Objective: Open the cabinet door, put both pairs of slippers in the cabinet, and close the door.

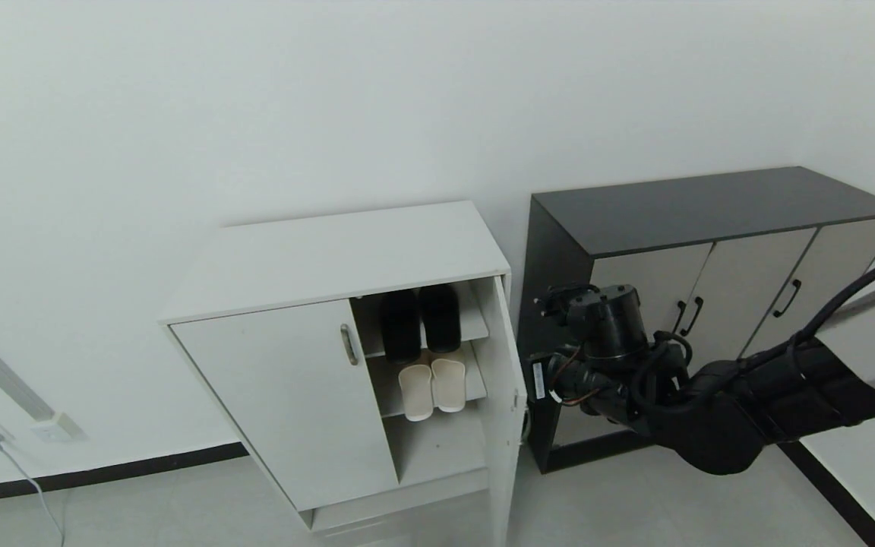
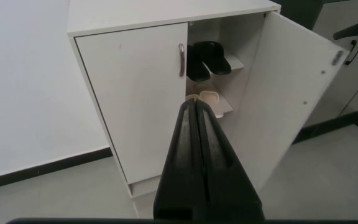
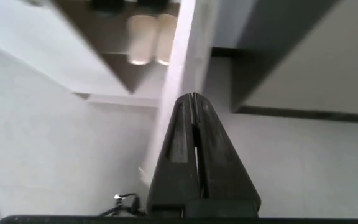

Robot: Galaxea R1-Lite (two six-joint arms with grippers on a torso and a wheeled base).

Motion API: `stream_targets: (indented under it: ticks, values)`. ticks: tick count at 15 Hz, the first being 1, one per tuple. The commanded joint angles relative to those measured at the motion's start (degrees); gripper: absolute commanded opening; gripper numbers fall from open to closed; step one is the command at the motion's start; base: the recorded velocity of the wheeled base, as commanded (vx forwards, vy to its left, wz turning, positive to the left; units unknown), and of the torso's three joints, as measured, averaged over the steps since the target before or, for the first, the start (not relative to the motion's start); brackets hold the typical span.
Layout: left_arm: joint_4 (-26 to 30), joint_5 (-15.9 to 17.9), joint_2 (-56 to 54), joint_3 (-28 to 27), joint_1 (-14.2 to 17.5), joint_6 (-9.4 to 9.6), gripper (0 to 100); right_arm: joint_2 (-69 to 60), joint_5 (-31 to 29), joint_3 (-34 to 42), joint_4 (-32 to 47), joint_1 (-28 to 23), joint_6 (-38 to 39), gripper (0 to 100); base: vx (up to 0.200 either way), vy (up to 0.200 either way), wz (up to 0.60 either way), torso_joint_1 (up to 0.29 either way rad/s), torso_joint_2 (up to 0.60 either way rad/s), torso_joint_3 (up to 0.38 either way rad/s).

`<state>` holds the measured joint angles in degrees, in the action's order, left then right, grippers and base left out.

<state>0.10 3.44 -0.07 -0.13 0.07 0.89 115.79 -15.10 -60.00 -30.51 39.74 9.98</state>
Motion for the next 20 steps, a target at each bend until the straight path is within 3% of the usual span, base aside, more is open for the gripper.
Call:
stream_targets:
  ticks: [1, 14, 20]
  values:
    - [0.0, 0.0, 0.1, 0.0, 0.0, -0.01, 0, -2.2, 0.3, 0.9, 0.2, 1.4, -0.3, 0, 0.0, 0.0, 0.0, 0.0, 0.0, 0.0]
    - [0.1, 0.0, 0.1, 0.0, 0.0, -0.01, 0, -3.3, 0.4, 4.0, -1.2, 3.6, -1.5, 0, 0.0, 0.0, 0.0, 0.0, 0.0, 0.0]
    - [0.1, 0.0, 0.1, 0.0, 0.0, -0.01, 0, -3.1, 1.5, 4.5, -1.2, 4.2, -1.7, 0, 0.0, 0.0, 0.6, -0.001, 0.0, 0.002]
